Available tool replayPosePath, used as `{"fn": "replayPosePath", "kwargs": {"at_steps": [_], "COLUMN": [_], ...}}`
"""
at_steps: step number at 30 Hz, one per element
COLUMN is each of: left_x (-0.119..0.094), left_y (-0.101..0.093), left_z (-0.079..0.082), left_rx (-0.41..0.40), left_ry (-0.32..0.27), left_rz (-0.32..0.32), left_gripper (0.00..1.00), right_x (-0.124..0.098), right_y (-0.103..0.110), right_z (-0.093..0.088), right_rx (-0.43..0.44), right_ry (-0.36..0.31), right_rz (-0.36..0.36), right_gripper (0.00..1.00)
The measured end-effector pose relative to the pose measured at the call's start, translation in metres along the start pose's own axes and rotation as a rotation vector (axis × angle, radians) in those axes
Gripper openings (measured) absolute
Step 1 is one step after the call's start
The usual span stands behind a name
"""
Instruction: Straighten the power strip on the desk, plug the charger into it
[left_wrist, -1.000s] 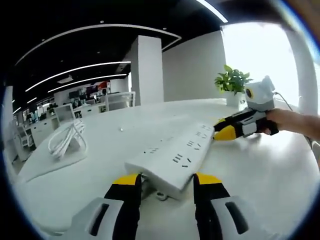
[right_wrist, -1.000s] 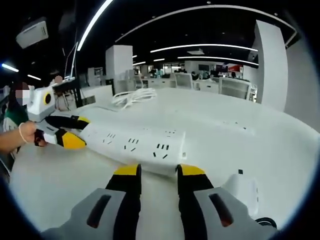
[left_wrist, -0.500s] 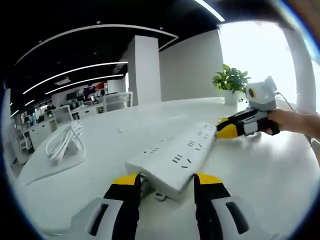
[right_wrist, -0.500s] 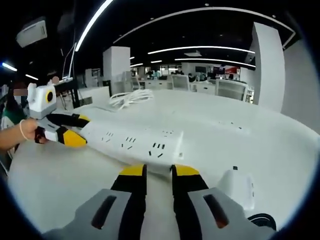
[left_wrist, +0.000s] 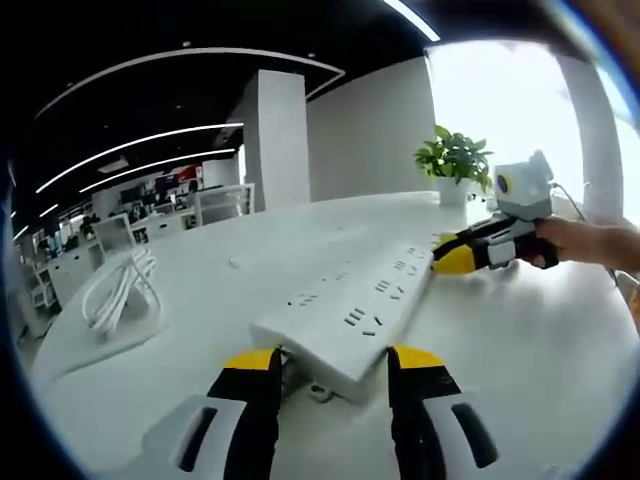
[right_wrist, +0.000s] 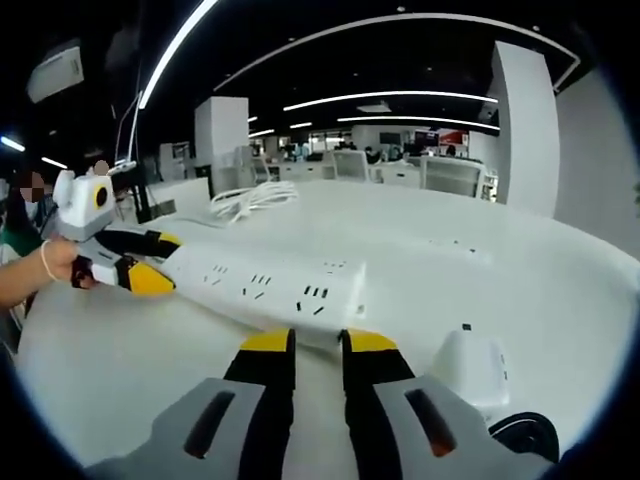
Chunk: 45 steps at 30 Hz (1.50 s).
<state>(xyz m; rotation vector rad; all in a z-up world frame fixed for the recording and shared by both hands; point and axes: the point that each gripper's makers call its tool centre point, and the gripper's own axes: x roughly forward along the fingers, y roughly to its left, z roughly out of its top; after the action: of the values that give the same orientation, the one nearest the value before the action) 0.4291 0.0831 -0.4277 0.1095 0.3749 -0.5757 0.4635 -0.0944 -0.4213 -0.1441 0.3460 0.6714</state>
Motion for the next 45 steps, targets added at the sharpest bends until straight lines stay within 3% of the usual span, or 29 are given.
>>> {"fn": "replayPosePath", "kwargs": {"at_steps": [45], "left_x": [0.021], "left_y": [0.006], "left_z": [0.004], "left_rx": [0.106], "left_ry": [0.028], "left_rz": [-0.117], "left_gripper": [0.44], "right_x": [-0.010], "right_y": [-0.003], "right_z": [-0.005], "right_rx": [0.055], "right_ry": [-0.028], "right_rz": [-0.097], "right_gripper": [0.16]}}
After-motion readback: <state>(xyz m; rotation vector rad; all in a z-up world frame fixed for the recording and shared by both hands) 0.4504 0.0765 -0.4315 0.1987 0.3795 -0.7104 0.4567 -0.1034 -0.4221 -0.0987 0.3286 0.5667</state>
